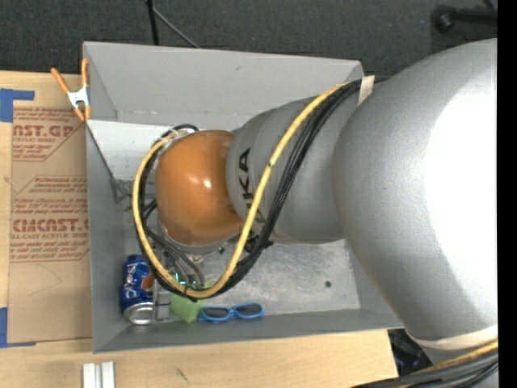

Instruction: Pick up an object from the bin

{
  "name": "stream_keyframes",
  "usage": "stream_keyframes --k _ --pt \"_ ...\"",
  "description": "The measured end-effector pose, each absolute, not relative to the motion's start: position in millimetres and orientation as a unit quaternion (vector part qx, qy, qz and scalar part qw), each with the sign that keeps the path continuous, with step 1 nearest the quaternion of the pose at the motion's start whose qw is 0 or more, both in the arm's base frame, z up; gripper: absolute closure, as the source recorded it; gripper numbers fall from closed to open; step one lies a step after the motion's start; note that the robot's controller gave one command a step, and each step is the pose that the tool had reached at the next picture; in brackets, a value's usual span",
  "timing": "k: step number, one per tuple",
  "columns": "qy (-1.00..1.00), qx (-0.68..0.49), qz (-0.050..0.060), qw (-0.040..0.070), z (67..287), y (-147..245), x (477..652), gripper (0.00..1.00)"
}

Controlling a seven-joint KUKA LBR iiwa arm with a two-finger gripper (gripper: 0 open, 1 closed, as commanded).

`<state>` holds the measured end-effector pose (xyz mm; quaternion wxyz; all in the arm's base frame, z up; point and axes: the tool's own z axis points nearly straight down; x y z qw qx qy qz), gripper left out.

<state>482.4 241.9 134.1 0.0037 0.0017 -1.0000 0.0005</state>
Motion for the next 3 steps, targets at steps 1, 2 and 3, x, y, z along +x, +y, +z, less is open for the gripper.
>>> stream_keyframes --k 1,2,3 --pt "-0.999 -0.040 0.002 0.003 65.4 195.4 509.2 0.00" --pt "-0.999 -0.039 0.001 0.003 64.8 196.5 508.6 0.00" --pt "-0.999 -0.039 0.000 0.004 64.7 197.5 508.4 0.00"
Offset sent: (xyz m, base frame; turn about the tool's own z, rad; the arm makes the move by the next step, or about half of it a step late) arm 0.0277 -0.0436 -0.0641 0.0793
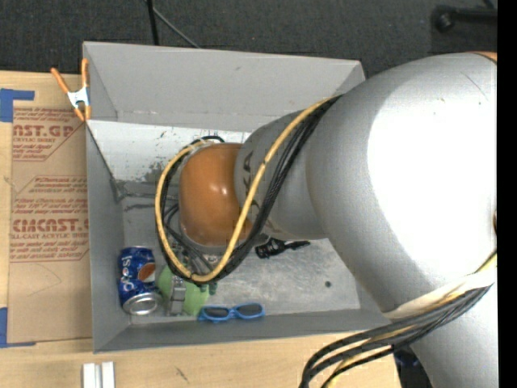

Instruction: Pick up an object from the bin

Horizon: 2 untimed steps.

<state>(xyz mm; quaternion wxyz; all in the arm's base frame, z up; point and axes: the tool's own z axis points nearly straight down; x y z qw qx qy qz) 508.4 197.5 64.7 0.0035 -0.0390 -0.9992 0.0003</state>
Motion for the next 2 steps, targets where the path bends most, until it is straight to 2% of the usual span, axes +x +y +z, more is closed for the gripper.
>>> stream_keyframes --k 2 --pt "-0.999 -0.038 -0.001 0.004 64.4 199.2 508.0 0.00"
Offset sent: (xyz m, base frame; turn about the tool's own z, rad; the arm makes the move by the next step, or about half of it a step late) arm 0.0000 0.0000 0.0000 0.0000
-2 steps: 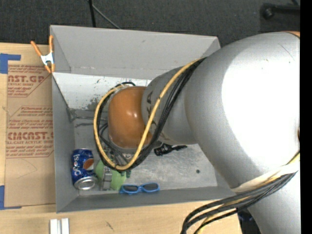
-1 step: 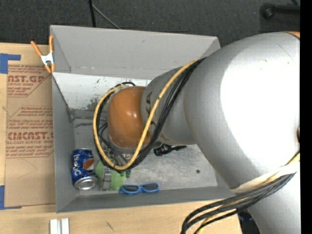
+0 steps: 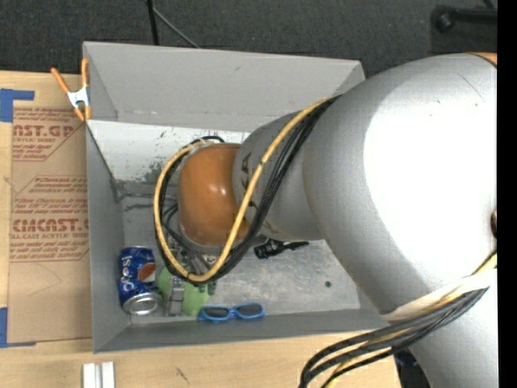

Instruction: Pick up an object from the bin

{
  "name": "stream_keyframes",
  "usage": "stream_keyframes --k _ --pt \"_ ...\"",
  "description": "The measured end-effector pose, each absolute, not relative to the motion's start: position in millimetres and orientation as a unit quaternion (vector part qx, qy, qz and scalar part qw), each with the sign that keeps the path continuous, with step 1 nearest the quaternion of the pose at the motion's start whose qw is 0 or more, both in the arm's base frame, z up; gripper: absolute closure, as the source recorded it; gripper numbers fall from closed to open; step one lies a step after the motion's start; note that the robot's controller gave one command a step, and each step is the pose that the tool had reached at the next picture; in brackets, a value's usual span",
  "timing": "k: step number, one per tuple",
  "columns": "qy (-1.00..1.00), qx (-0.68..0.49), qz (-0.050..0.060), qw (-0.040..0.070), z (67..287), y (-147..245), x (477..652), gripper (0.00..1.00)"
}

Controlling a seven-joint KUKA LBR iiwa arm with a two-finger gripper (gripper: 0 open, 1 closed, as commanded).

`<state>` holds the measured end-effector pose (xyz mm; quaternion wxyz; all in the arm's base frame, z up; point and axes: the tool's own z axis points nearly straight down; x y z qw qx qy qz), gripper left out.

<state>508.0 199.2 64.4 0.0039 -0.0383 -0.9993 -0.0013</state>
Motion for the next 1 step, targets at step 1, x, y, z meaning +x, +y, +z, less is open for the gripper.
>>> stream_keyframes --k 1 --pt "-0.999 -0.038 -0.001 0.004 64.3 199.4 507.9 1.00"
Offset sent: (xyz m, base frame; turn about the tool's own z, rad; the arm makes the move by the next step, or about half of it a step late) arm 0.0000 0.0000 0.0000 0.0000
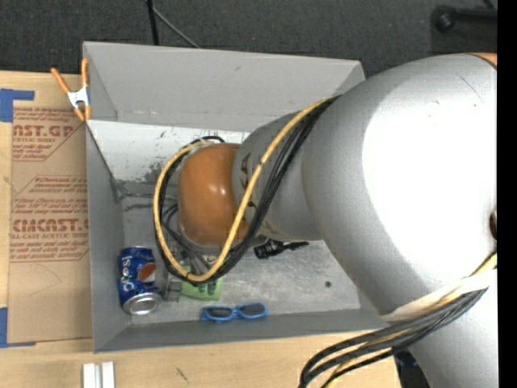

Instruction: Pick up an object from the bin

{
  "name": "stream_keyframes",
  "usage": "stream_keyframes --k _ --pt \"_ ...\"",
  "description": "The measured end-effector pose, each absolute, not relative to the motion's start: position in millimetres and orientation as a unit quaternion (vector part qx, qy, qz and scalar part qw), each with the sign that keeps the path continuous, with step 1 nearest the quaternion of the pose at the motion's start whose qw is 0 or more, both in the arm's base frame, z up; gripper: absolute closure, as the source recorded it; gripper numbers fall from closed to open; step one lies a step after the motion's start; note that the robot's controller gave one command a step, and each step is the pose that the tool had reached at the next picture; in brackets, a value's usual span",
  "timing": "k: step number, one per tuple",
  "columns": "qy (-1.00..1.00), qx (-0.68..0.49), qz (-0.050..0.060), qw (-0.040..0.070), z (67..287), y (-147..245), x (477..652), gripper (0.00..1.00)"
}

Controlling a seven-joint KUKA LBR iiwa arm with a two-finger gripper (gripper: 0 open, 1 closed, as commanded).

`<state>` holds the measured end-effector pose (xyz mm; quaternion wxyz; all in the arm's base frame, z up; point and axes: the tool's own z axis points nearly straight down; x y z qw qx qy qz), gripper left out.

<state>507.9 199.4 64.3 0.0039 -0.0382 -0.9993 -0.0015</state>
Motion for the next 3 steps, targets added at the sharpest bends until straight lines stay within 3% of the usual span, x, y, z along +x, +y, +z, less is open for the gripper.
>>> stream_keyframes --k 2,3 --pt "-0.999 -0.037 -0.002 -0.002 151 202 509.0 1.00" --pt "-0.999 -0.036 -0.001 0.000 152 203 508.7 1.00"
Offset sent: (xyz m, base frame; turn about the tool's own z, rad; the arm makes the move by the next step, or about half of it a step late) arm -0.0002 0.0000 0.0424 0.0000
